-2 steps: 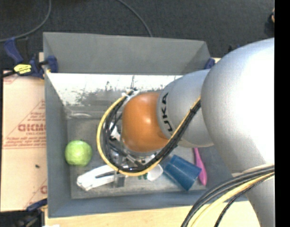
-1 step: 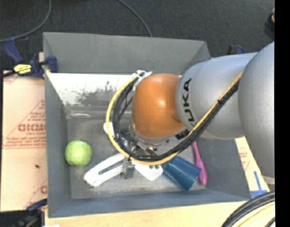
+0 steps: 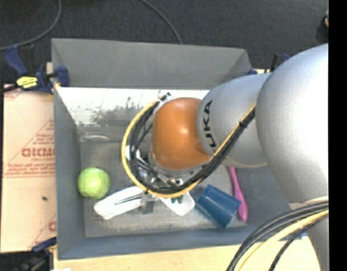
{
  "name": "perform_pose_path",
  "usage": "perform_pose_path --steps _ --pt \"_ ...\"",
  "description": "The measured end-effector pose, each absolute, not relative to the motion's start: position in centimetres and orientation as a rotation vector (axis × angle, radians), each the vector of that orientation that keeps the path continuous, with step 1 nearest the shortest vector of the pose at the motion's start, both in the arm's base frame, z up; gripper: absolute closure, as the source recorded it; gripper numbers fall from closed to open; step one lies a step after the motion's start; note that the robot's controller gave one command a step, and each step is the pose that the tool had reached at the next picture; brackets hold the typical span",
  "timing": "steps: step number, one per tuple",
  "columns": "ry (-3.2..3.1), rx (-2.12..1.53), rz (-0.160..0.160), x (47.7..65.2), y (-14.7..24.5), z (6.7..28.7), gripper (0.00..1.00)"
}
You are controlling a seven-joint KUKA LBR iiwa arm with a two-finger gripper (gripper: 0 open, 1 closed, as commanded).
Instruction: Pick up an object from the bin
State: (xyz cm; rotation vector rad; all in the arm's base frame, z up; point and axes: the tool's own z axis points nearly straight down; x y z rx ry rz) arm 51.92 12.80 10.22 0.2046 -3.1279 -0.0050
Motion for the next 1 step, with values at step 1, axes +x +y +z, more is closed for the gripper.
perform_pose_path --steps 1 --pt "-3.126 0.203 -0.005 51.92 12.64 8.73 1.0"
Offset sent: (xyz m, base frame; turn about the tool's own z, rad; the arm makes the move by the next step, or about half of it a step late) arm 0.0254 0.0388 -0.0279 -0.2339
